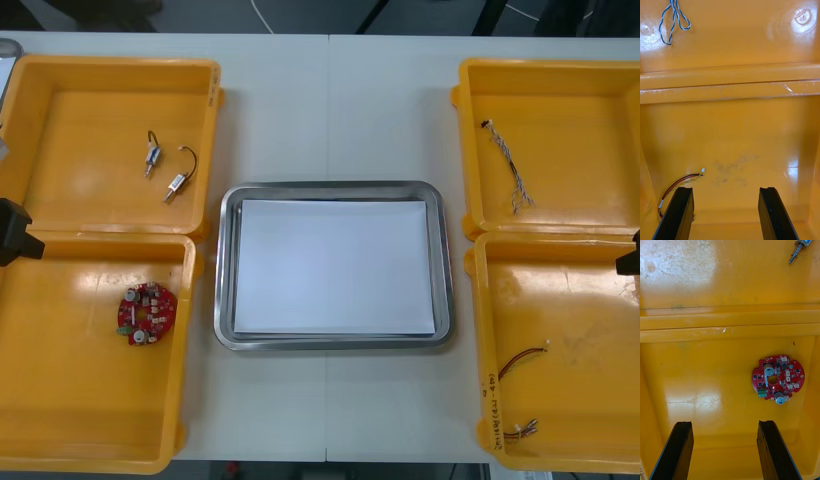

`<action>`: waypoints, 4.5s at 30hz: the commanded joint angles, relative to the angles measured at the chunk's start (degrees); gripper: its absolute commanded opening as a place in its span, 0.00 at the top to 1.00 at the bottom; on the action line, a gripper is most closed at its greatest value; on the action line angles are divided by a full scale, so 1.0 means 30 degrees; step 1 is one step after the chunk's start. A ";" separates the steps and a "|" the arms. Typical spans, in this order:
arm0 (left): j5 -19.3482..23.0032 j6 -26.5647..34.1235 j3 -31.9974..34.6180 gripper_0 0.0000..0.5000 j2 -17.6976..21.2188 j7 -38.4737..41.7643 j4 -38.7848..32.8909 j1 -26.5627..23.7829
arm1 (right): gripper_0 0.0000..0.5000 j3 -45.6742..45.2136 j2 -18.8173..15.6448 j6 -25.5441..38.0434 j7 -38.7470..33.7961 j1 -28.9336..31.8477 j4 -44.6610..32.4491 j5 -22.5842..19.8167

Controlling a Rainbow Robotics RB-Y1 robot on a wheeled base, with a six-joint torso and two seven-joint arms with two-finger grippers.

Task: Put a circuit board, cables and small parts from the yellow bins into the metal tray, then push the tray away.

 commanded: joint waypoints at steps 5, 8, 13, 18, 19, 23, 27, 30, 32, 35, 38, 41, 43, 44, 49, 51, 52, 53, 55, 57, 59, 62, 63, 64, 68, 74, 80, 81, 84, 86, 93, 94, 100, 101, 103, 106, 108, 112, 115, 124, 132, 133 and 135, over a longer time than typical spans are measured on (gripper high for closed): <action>-0.0154 0.0122 0.0610 0.00 0.0889 -0.1655 -0.0393 0.0252 | 0.00 -0.0322 -0.0723 0.0057 0.0383 0.0212 -0.0142 -0.0019; -0.0154 0.0122 0.0610 0.00 0.0889 -0.1655 -0.0393 0.0252 | 0.00 -0.0322 -0.0723 0.0057 0.0383 0.0212 -0.0142 -0.0019; -0.0154 0.0122 0.0610 0.00 0.0889 -0.1655 -0.0393 0.0252 | 0.00 -0.0322 -0.0723 0.0057 0.0383 0.0212 -0.0142 -0.0019; -0.0154 0.0122 0.0610 0.00 0.0889 -0.1655 -0.0393 0.0252 | 0.00 -0.0322 -0.0723 0.0057 0.0383 0.0212 -0.0142 -0.0019; -0.0154 0.0122 0.0610 0.00 0.0889 -0.1655 -0.0393 0.0252 | 0.00 -0.0322 -0.0723 0.0057 0.0383 0.0212 -0.0142 -0.0019; -0.0154 0.0122 0.0610 0.00 0.0889 -0.1655 -0.0393 0.0252 | 0.00 -0.0322 -0.0723 0.0057 0.0383 0.0212 -0.0142 -0.0019; -0.0154 0.0122 0.0610 0.00 0.0889 -0.1655 -0.0393 0.0252 | 0.00 -0.0322 -0.0723 0.0057 0.0383 0.0212 -0.0142 -0.0019; -0.0154 0.0122 0.0610 0.00 0.0889 -0.1655 -0.0393 0.0252 | 0.00 -0.0322 -0.0723 0.0057 0.0383 0.0212 -0.0142 -0.0019; -0.0154 0.0122 0.0610 0.00 0.0889 -0.1655 -0.0393 0.0252 | 0.00 -0.0322 -0.0723 0.0057 0.0383 0.0212 -0.0142 -0.0019; -0.0154 0.0122 0.0610 0.00 0.0889 -0.1655 -0.0393 0.0252 | 0.00 -0.0322 -0.0723 0.0057 0.0383 0.0212 -0.0142 -0.0019; -0.0037 0.0122 0.0024 0.00 0.0069 -0.1685 -0.0100 0.0633 | 0.00 -0.0439 -0.0343 0.0057 0.0353 0.0007 -0.0230 -0.0019; 0.0051 0.0122 0.0053 0.00 0.0069 -0.1685 -0.0071 0.0486 | 0.00 -0.0820 0.0038 0.0057 0.0295 -0.0198 -0.0728 0.0128; 0.0139 0.0122 0.0053 0.00 0.0069 -0.1685 -0.0071 0.0486 | 0.00 -0.0820 0.0243 0.0057 0.0265 -0.0169 -0.0963 0.0303; 0.0168 0.0122 0.0053 0.00 0.0069 -0.1685 -0.0071 0.0486 | 0.00 -0.0820 0.0361 0.0057 0.0236 -0.0110 -0.1051 0.0391; 0.0490 0.0122 0.0053 0.00 0.0069 -0.1685 -0.0071 0.0750 | 0.00 -0.0850 0.1093 0.0057 0.0090 -0.0022 -0.1168 0.0713; 0.0666 0.0122 0.0053 0.00 0.0069 -0.1685 -0.0071 0.1131 | 0.00 -0.0850 0.1445 0.0057 0.0002 0.0153 -0.1285 0.0889; 0.0695 0.0122 0.0053 0.00 0.0069 -0.1685 -0.0100 0.1219 | 0.00 -0.0850 0.1503 0.0057 -0.0028 0.0183 -0.1314 0.0919; 0.0783 0.0122 0.0053 0.00 0.0069 -0.1743 -0.0071 0.1453 | 0.00 -0.0850 0.1650 0.0057 -0.0057 0.0271 -0.1402 0.0919; 0.0900 -0.0011 -0.0064 0.00 0.0069 -0.1802 -0.0100 0.1687 | 0.00 -0.0820 0.1767 0.0057 -0.0145 0.0446 -0.1607 0.0919; 0.0930 -0.0568 -0.0533 0.00 0.0069 -0.1831 -0.0159 0.1805 | 0.00 -0.0820 0.2001 0.0057 -0.0262 0.0827 -0.2017 0.0919; 0.0930 -0.0861 -0.0855 0.00 0.0069 -0.1773 -0.0247 0.1834 | 0.00 -0.0820 0.2177 0.0057 -0.0496 0.1208 -0.2398 0.1065; 0.0959 -0.1535 -0.1441 0.00 0.0010 -0.1655 -0.0306 0.1863 | 0.00 -0.0557 0.2411 0.0057 -0.1434 0.1882 -0.2896 0.1358; 0.0959 -0.1915 -0.1617 0.00 -0.0048 -0.1626 -0.0335 0.1951 | 0.00 -0.0322 0.2441 0.0057 -0.1815 0.2116 -0.3160 0.1563; 0.0988 -0.2326 -0.1792 0.00 -0.0107 -0.1597 -0.0335 0.2097 | 0.00 -0.0029 0.2499 0.0057 -0.2166 0.2380 -0.3424 0.1856; 0.0988 -0.3263 -0.2173 0.00 -0.0253 -0.1568 -0.0423 0.2478 | 0.00 0.0850 0.2939 -0.0077 -0.3074 0.2907 -0.4097 0.2969; 0.1076 -0.4669 -0.3081 0.00 -0.0253 -0.1480 -0.0540 0.3064 | 0.00 0.1406 0.4696 -0.0457 -0.4510 0.3347 -0.4244 0.4581; 0.1047 -0.5900 -0.4370 0.00 -0.0312 -0.1245 -0.0540 0.3181 | 0.00 0.1787 0.5517 -0.0575 -0.5828 0.3376 -0.3834 0.5167; 0.0988 -0.6105 -0.4605 0.00 -0.0370 -0.1187 -0.0540 0.3211 | 0.00 0.1934 0.5605 -0.0663 -0.6092 0.3405 -0.3775 0.5284; 0.0900 -0.6427 -0.5044 0.00 -0.0517 -0.1040 -0.0540 0.3240 | 0.00 0.2402 0.5605 -0.1014 -0.6678 0.3552 -0.3746 0.5694; 0.0842 -0.6749 -0.5454 0.00 -0.0575 -0.0894 -0.0540 0.3299 | 0.00 0.2842 0.5605 -0.1512 -0.7205 0.3757 -0.3570 0.6133; 0.0578 -0.7658 -0.6744 0.00 -0.0634 -0.0659 -0.0540 0.3445 | 0.00 0.3604 0.5634 -0.2596 -0.8231 0.3815 -0.2369 0.6719; 0.0461 -0.7804 -0.6919 0.00 -0.0634 -0.0601 -0.0540 0.3474 | 0.00 0.3633 0.5634 -0.2831 -0.8231 0.3845 -0.2017 0.6690; -0.0008 -0.8507 -0.7681 0.00 -0.0634 -0.0513 -0.0540 0.3767 | 0.00 0.3691 0.5722 -0.4383 -0.8289 0.4021 -0.0318 0.6485; -0.0096 -0.8712 -0.7798 0.00 -0.0634 -0.0484 -0.0540 0.3855 | 0.00 0.3721 0.5722 -0.4676 -0.8289 0.4108 -0.0113 0.6456; -0.0242 -0.8859 -0.7915 0.00 -0.0634 -0.0425 -0.0540 0.3943 | 0.00 0.3779 0.5722 -0.5086 -0.8289 0.4226 0.0092 0.6426; -0.0389 -0.8888 -0.7945 0.00 -0.0634 -0.0396 -0.0540 0.4090 | 0.00 0.3867 0.5722 -0.5584 -0.8319 0.4548 0.0297 0.6397; -0.0506 -0.8888 -0.7945 0.00 -0.0634 -0.0396 -0.0540 0.4178 | 0.00 0.3926 0.5722 -0.5877 -0.8319 0.4694 0.0531 0.6338; -0.0740 -0.8917 -0.8120 0.00 -0.0634 -0.0396 -0.0511 0.4236 | 0.00 0.4160 0.5751 -0.6258 -0.8436 0.4899 0.0824 0.6280; -0.0945 -0.9210 -0.8384 0.00 -0.0634 -0.0278 -0.0423 0.4236 | 0.00 0.4395 0.5780 -0.6522 -0.8612 0.5163 0.0883 0.6280; -0.1355 -1.0148 -0.9029 0.00 -0.0634 -0.0015 0.0075 0.4265 | 0.00 0.4951 0.5780 -0.7459 -0.8992 0.5456 0.1498 0.6309; -0.1678 -1.0294 -0.9117 0.00 -0.0634 0.0044 0.0280 0.4265 | 0.00 0.5127 0.5780 -0.7840 -0.9110 0.5485 0.2143 0.6280; -0.1707 -1.0324 -0.9146 0.00 -0.0634 0.0044 0.0339 0.4265 | 0.00 0.5186 0.5780 -0.7928 -0.9139 0.5485 0.2231 0.6309; -0.1736 -1.0324 -0.9146 0.00 -0.0634 0.0044 0.0427 0.4265 | 0.00 0.5274 0.5810 -0.7957 -0.9168 0.5485 0.2231 0.6368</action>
